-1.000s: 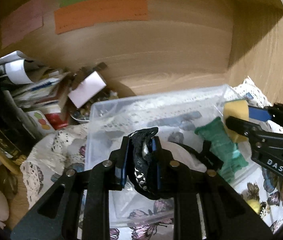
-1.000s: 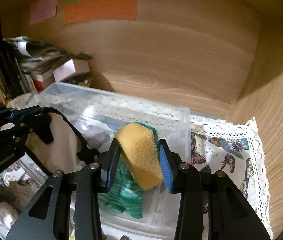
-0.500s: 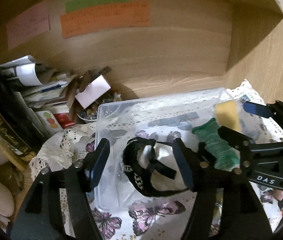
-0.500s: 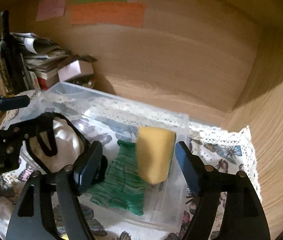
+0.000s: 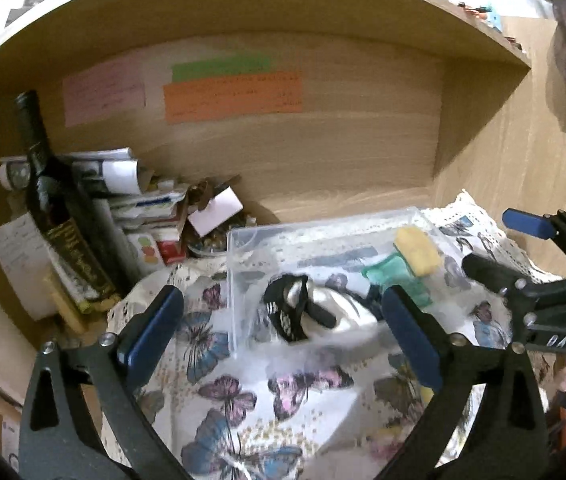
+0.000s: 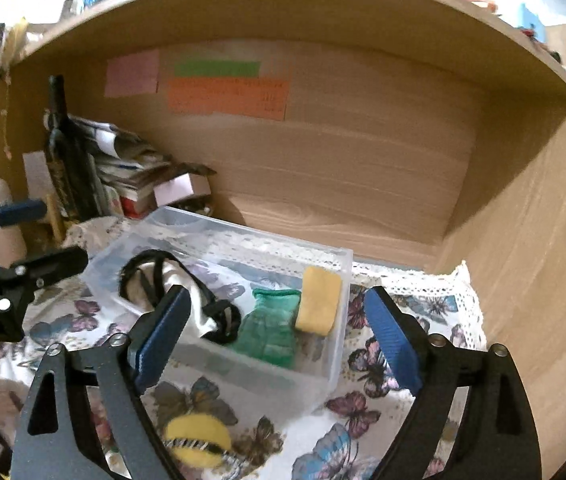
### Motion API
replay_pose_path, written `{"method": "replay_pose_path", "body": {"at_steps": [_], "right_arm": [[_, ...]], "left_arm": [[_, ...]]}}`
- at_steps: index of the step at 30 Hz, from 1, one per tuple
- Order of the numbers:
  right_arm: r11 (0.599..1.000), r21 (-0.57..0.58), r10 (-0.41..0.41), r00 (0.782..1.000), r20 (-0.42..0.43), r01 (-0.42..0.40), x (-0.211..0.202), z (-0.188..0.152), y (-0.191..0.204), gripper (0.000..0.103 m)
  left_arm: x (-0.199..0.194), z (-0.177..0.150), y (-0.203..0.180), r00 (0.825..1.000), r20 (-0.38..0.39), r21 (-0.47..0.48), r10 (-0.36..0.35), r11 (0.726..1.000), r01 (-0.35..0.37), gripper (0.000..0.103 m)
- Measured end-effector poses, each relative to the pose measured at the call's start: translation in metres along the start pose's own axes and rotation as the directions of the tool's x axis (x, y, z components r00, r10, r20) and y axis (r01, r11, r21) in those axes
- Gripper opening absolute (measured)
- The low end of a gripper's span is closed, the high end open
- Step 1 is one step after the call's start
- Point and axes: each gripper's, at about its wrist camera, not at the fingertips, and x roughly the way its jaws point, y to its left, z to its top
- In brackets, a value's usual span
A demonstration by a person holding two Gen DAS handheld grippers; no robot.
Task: Organize soft objects
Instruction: 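Grasp the beaded bracelet with the right tool while the left tool grasps the white cloth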
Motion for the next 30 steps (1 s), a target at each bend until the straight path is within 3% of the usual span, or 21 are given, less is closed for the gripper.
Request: {"method": "replay_pose_path", "body": {"at_steps": [3, 13, 22, 26, 30], "right_arm": [[1.0, 0.025, 0.007, 1.0, 0.022, -0.008, -0.011, -0.007, -0.003, 0.103], [0.999, 0.037, 0.018, 1.0, -0.023, -0.017, -0.021, -0.043, 0.003, 0.103], [0.988, 0.13, 0.099, 0.986, -0.132, -0.082, -0.005, -0.085, 0.006, 0.102], [0.978, 0.17, 0.149, 0.972, -0.182, -0.118, 0.001, -0.101, 0.006, 0.099], [0.973, 0.197, 0.161, 0.962, -0.222, -0.117, 0.003, -0.112, 0.002, 0.079]], "left_arm": [[-0.008, -0.009, 0.003, 1.0, -0.015, -0.007, -0.011, 1.0, 0.011, 0.102], [-0.016, -0.053, 0.008, 0.995, -0.102, -0.017, -0.016, 1.0, 0.015, 0.102], [-0.009, -0.087, 0.001, 0.983, -0.182, 0.03, -0.025, 0.999, 0.031, 0.102], [-0.002, -0.102, 0.001, 0.968, -0.245, 0.02, -0.053, 0.998, 0.06, 0.102], [-0.001, -0.113, 0.003, 0.958, -0.276, -0.008, -0.076, 0.997, 0.077, 0.102]]}}
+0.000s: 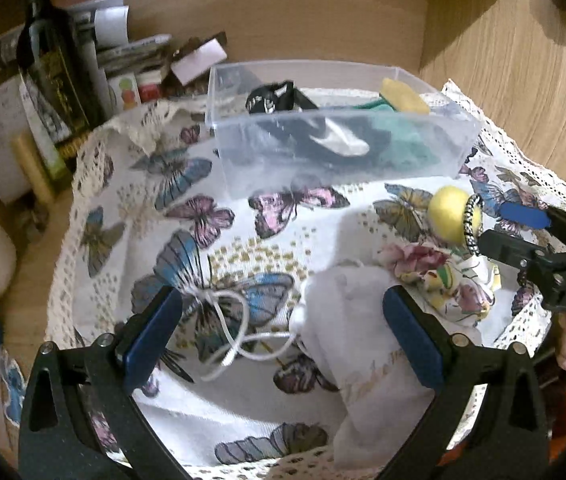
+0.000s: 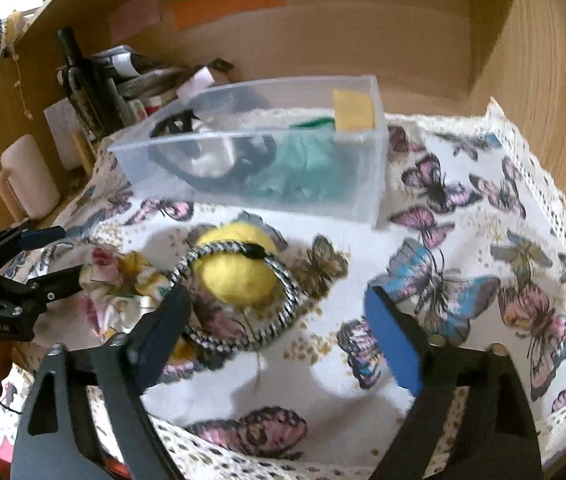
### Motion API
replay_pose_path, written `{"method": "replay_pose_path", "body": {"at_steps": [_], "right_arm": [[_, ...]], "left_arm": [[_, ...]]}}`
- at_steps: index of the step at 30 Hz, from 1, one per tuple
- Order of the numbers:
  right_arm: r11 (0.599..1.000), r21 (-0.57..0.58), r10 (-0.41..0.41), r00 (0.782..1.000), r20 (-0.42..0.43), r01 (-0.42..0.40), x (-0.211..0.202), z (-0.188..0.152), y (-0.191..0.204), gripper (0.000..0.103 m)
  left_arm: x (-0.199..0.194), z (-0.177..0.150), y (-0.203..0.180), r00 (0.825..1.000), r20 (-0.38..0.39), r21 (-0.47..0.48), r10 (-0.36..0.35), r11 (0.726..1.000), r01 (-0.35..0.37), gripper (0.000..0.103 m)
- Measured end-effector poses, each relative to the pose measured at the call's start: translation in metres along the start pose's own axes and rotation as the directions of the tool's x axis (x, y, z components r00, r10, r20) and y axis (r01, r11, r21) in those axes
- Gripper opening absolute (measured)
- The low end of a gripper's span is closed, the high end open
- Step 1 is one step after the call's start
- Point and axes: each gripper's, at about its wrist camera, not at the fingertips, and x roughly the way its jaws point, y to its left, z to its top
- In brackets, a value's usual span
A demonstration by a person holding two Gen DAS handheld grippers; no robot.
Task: Organize soft objects
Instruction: 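Grasp the beaded bracelet with the right tool while the left tool grasps the white cloth, then carry the bracelet and white cloth into the clear box and release both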
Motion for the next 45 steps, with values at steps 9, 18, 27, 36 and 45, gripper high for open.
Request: {"method": "replay_pose_path", "body": {"at_steps": [9, 18, 27, 36, 45], "right_arm": [[0.999, 0.007, -0.039, 0.998, -0.042, 0.04, 0.012, 0.005, -0.015, 0.039], [1.0, -0.017, -0.021, 0.999, -0.03, 0.02, 0.014, 0.003, -0.009, 0.009], [0.999, 0.006, -0.038, 0.999, 0.039, 0.037, -0.009, 0.007, -0.016, 0.009], [0.999, 0.005, -0.055, 0.993, 0.102, 0.054, -0.025, 0.02, -0.018, 0.009], [0.999, 0.0, -0.052, 0.983, 0.178, 0.053, -0.034, 0.045, -0.019, 0.009]], "left_arm": [[0.004, -0.005, -0.001, 0.999, -0.011, -0.039, -0.03, 0.999, 0.029, 0.102], [0.01, -0.004, -0.01, 0.997, -0.003, -0.04, -0.081, 0.996, 0.081, 0.084], [0.01, -0.006, -0.017, 0.976, 0.0, -0.032, -0.217, 0.976, 0.217, 0.03], [-0.009, 0.004, -0.012, 0.983, 0.1, -0.022, -0.157, 0.987, 0.16, 0.019], [-0.035, 0.025, 0.013, 0.969, 0.241, -0.056, -0.052, 0.996, 0.068, 0.018]]}}
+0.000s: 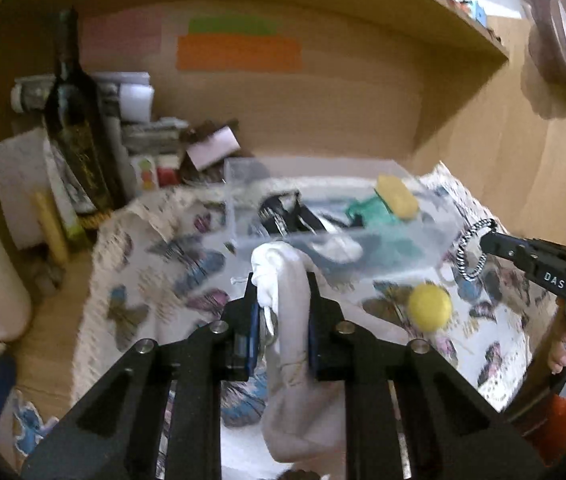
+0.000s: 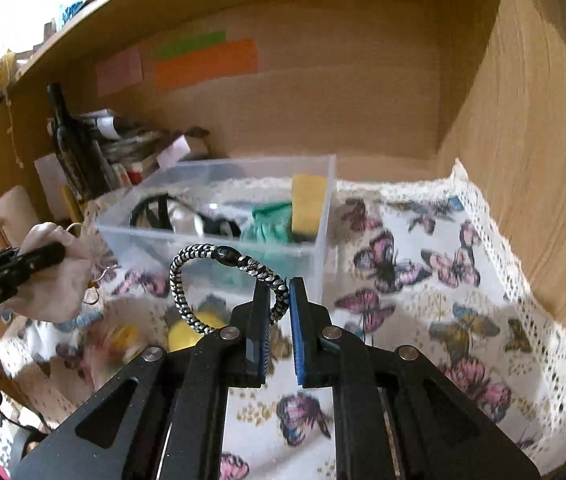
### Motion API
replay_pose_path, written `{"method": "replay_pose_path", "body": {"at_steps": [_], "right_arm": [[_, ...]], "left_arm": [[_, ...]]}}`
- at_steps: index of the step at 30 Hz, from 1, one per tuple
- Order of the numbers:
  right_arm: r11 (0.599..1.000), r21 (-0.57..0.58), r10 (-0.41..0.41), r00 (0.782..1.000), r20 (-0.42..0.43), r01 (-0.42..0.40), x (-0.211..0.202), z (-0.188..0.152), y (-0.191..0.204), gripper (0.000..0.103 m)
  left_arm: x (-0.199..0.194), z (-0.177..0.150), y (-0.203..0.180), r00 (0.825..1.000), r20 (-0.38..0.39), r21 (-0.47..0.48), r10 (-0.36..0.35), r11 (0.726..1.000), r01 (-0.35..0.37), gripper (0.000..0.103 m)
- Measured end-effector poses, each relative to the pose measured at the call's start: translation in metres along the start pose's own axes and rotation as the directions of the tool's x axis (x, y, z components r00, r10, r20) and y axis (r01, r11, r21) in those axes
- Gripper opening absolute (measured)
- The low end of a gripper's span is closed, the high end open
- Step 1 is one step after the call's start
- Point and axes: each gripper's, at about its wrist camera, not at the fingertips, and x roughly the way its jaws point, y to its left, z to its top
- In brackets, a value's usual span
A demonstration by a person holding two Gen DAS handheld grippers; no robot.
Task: Organize soft objects
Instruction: 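Carry the bracelet and white cloth into the clear box and release both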
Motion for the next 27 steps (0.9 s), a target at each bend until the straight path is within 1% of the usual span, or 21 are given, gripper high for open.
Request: {"method": "replay_pose_path", "body": {"at_steps": [2, 6, 12, 13, 17, 19, 24, 27], "right_arm": [[1.0, -0.008, 0.001, 1.0, 0.019, 0.0, -0.001, 0.007, 0.002, 0.009], [1.0, -0.027, 0.001, 0.999, 0.053, 0.001, 0.0, 0.023, 0.007, 0.009], [0.999, -0.046, 0.001, 0.997, 0.081, 0.003, 0.006, 0.043, 0.012, 0.009], [0.999, -0.047, 0.001, 0.996, 0.084, 0.003, 0.008, 0.047, 0.013, 0.009], [0.999, -0.052, -0.01, 0.996, 0.089, 0.014, 0.017, 0.059, 0.013, 0.009], [0.998, -0.054, -0.014, 0.996, 0.084, 0.019, 0.023, 0.062, 0.012, 0.009], [0.997, -0.068, -0.018, 0.999, 0.042, 0.02, 0.045, 0.067, 0.013, 0.009], [0.996, -0.08, -0.024, 1.0, 0.01, 0.025, 0.059, 0.065, 0.015, 0.009]], "left_arm": [[-0.004, 0.007, 0.004, 0.999, 0.033, 0.005, 0.024, 1.0, -0.024, 0.018], [-0.009, 0.024, 0.008, 0.995, 0.083, 0.004, 0.05, 0.999, -0.05, 0.018], [-0.006, 0.05, 0.007, 0.986, 0.139, 0.01, 0.088, 0.996, -0.09, 0.018], [-0.003, 0.055, 0.006, 0.987, 0.134, 0.017, 0.092, 0.995, -0.095, 0.018], [0.009, 0.07, 0.002, 0.982, 0.164, 0.027, 0.099, 0.994, -0.104, 0.018], [0.017, 0.077, -0.001, 0.982, 0.163, 0.034, 0.099, 0.994, -0.106, 0.018], [0.038, 0.085, -0.009, 0.982, 0.154, 0.049, 0.105, 0.992, -0.114, 0.018], [0.052, 0.084, -0.013, 0.987, 0.133, 0.058, 0.095, 0.993, -0.103, 0.018]]}}
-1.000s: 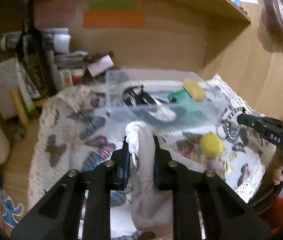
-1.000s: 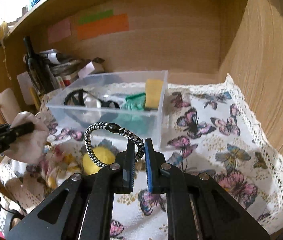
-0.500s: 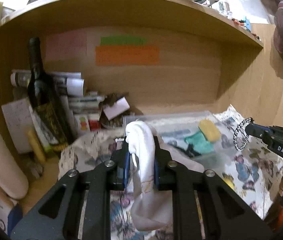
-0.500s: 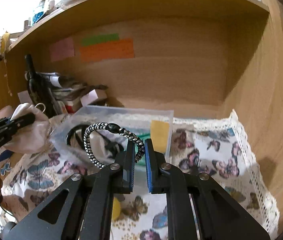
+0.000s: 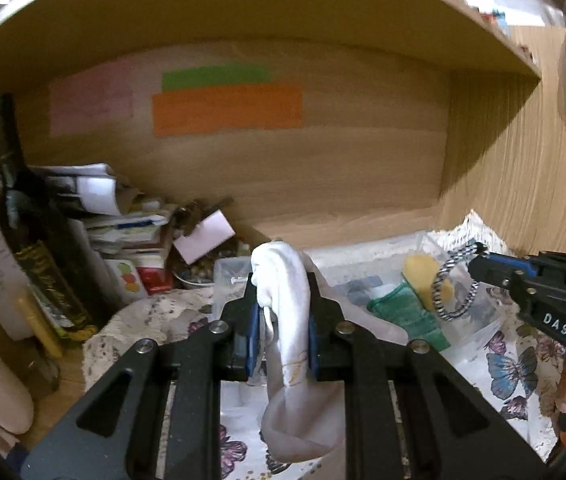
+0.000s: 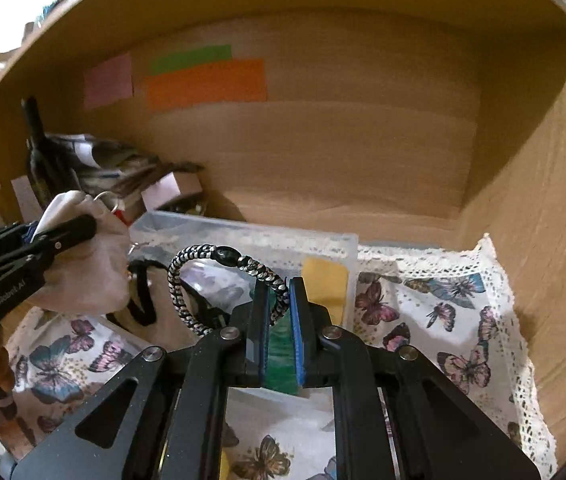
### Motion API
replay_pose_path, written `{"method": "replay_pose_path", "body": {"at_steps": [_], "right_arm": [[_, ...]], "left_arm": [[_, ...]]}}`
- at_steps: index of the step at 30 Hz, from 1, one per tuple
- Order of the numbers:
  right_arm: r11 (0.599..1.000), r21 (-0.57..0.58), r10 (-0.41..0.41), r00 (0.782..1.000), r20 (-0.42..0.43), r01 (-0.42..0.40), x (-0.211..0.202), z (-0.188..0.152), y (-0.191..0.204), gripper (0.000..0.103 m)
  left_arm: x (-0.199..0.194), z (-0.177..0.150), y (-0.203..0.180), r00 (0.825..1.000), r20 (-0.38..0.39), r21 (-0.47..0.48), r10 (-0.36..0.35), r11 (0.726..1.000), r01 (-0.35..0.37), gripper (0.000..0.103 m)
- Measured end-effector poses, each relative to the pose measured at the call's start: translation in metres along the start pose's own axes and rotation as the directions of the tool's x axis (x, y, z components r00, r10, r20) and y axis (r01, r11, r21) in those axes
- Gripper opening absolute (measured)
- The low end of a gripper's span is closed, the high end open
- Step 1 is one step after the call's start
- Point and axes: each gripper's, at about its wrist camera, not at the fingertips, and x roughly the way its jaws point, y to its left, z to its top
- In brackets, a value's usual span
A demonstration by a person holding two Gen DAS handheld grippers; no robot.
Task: Organize soft objects
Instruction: 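Carry the bracelet and white cloth into the clear box and release both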
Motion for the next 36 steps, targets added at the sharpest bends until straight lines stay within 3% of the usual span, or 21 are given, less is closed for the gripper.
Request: {"method": "replay_pose_path", "body": {"at_steps": [15, 19, 20, 24, 28, 30, 36], "right_arm": [[0.995, -0.094, -0.029, 0.993, -0.116, 0.018, 0.035, -0.013, 0.012, 0.009], [0.994, -0.108, -0.027, 0.991, -0.13, 0.013, 0.035, -0.013, 0.015, 0.009], [0.994, -0.112, -0.029, 0.99, -0.136, 0.014, 0.035, -0.014, 0.016, 0.012], [0.991, -0.126, -0.051, 0.99, -0.131, 0.034, 0.032, -0.014, 0.017, 0.043], [0.991, -0.131, -0.054, 0.992, -0.111, 0.039, 0.021, -0.013, 0.018, 0.047], [0.991, -0.13, -0.054, 0.994, -0.094, 0.041, 0.013, -0.012, 0.019, 0.054], [0.991, -0.131, -0.045, 0.998, -0.032, 0.04, -0.016, -0.011, 0.022, 0.07]], "left_arm": [[0.054, -0.018, -0.027, 0.994, -0.111, 0.079, 0.012, 0.997, -0.003, 0.019], [0.055, -0.021, -0.029, 0.991, -0.13, 0.091, 0.01, 0.996, 0.002, 0.03], [0.055, -0.021, -0.03, 0.991, -0.136, 0.09, 0.005, 0.996, 0.008, 0.036], [0.049, -0.019, -0.03, 0.99, -0.141, 0.078, -0.015, 0.997, 0.026, 0.051], [0.036, -0.016, -0.03, 0.991, -0.131, 0.07, -0.023, 0.997, 0.032, 0.06], [0.03, -0.015, -0.03, 0.992, -0.124, 0.066, -0.032, 0.997, 0.041, 0.064], [0.004, -0.009, -0.026, 0.995, -0.089, 0.037, -0.047, 0.998, 0.051, 0.094]]}}
